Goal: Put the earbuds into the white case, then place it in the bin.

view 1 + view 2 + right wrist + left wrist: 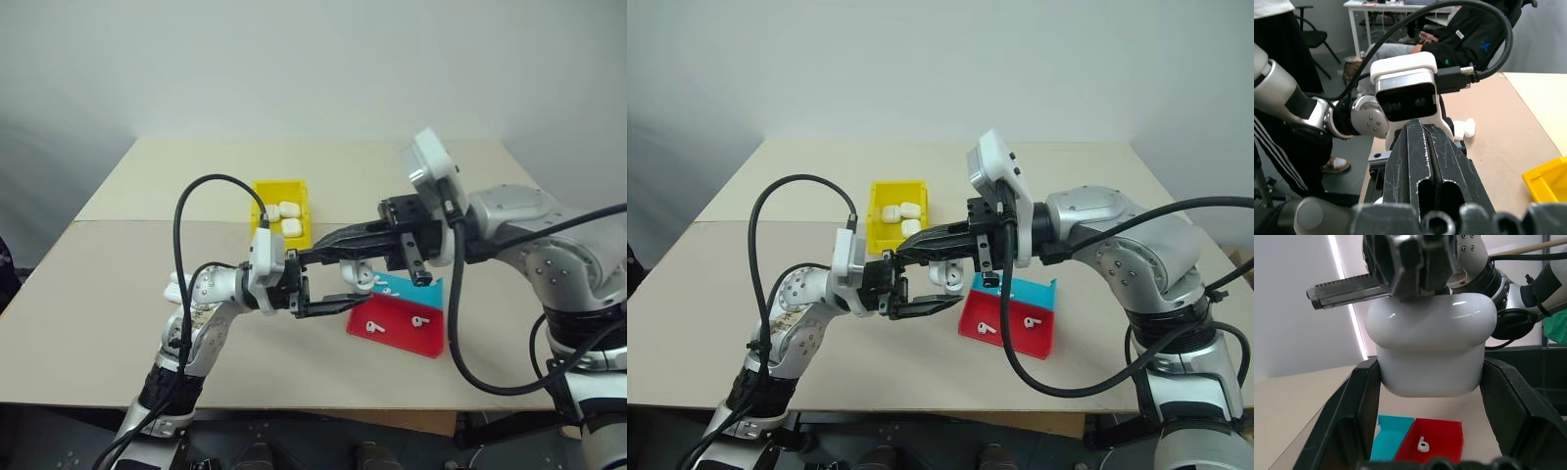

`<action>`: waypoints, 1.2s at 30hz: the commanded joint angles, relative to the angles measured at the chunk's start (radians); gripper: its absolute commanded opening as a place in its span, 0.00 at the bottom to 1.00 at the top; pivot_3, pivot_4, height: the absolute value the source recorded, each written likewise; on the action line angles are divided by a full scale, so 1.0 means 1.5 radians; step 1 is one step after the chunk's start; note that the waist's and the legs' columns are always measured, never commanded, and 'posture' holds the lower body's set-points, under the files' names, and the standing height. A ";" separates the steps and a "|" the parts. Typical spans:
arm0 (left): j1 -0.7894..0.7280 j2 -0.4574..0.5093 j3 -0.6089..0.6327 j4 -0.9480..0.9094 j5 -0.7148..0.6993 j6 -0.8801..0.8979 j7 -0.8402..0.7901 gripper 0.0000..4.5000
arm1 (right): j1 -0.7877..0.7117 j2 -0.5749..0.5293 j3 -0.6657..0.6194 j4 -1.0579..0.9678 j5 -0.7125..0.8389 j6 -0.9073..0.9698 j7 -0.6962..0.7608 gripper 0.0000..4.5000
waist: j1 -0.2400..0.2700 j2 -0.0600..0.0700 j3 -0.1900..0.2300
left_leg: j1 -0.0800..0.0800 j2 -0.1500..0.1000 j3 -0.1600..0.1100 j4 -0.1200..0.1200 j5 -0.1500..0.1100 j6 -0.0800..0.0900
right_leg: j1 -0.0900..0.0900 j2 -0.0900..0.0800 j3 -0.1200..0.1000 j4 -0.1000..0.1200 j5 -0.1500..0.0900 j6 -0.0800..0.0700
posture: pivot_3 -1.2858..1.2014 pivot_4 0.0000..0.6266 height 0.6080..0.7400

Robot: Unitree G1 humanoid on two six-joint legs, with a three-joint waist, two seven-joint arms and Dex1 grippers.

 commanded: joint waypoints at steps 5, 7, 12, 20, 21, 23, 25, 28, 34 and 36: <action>0.001 0.011 0.026 -0.043 -0.021 -0.012 0.004 0.62 | 0.026 -0.037 -0.021 -0.026 -0.045 -0.013 0.040 0.01 | 0.000 0.000 0.000 | 0.000 0.000 0.000 0.000 0.000 0.000 | 0.000 0.000 0.000 0.000 0.000 0.000 | 0.52 0.24 1.00; 0.002 0.013 0.027 -0.044 -0.021 -0.012 0.005 0.62 | 0.039 -0.047 -0.036 -0.030 -0.048 -0.020 0.048 0.01 | 0.000 0.000 0.000 | 0.000 0.000 0.000 0.000 0.000 0.000 | 0.000 0.000 0.000 0.000 0.000 0.000 | 0.52 0.24 1.00; 0.007 0.016 0.028 -0.041 -0.019 -0.014 0.005 0.62 | 0.039 -0.025 -0.126 -0.017 0.014 -0.024 0.034 0.01 | -0.001 0.000 0.000 | 0.000 0.000 0.000 0.000 0.000 0.000 | 0.000 0.000 0.000 0.000 0.000 0.000 | 0.52 0.24 1.00; 0.004 0.011 0.047 -0.046 0.057 -0.022 0.113 0.62 | 0.073 -0.009 -0.264 -0.023 0.060 -0.051 -0.040 0.01 | 0.000 0.000 0.000 | 0.000 0.000 0.000 0.000 0.000 0.000 | 0.001 0.000 0.000 0.000 0.000 0.000 | 0.52 0.24 1.00; -0.008 0.006 0.048 -0.045 0.093 -0.013 0.163 0.62 | 0.087 -0.006 -0.283 -0.027 0.065 -0.052 -0.061 0.01 | 0.000 0.000 0.000 | 0.001 0.000 0.000 0.000 0.000 0.000 | 0.001 0.000 0.000 0.000 0.000 0.000 | 0.52 0.24 1.00; -0.043 -0.003 0.045 -0.031 0.164 0.006 0.255 0.62 | 0.120 0.000 -0.315 -0.039 0.078 -0.055 -0.094 0.01 | 0.005 0.000 0.000 | 0.001 0.000 0.000 0.001 0.000 0.000 | 0.001 0.000 0.000 0.000 0.000 0.000 | 0.52 0.24 1.00; -0.099 -0.008 0.035 0.001 0.237 0.058 0.343 0.62 | 0.162 0.007 -0.338 -0.058 0.083 -0.058 -0.120 0.01 | 0.007 0.000 0.000 | 0.001 0.000 0.000 0.001 0.000 0.000 | 0.001 0.000 0.000 0.000 0.001 0.001 | 0.52 0.24 1.00; -0.195 -0.054 0.064 0.079 0.295 0.149 0.498 0.62 | 0.227 0.026 -0.356 -0.096 0.090 -0.062 -0.168 0.01 | 0.011 0.000 0.000 | 0.001 -0.001 0.000 0.001 0.000 0.000 | 0.002 0.000 0.000 0.000 0.000 0.002 | 0.52 0.24 1.00; -0.268 -0.110 0.116 0.216 0.318 0.182 0.639 0.62 | 0.264 0.049 -0.347 -0.140 0.111 -0.069 -0.223 0.01 | -0.003 0.000 0.000 | 0.001 -0.001 0.000 0.000 0.000 0.000 | 0.001 0.000 0.001 0.000 0.001 0.002 | 0.52 0.24 1.00; -0.271 -0.113 0.088 0.263 0.348 0.155 0.648 0.62 | 0.264 0.046 -0.334 -0.133 0.106 -0.066 -0.232 0.01 | -0.003 0.000 0.000 | 0.001 -0.001 0.000 0.000 0.000 0.000 | 0.001 0.000 0.001 0.001 0.001 0.002 | 0.52 0.24 1.00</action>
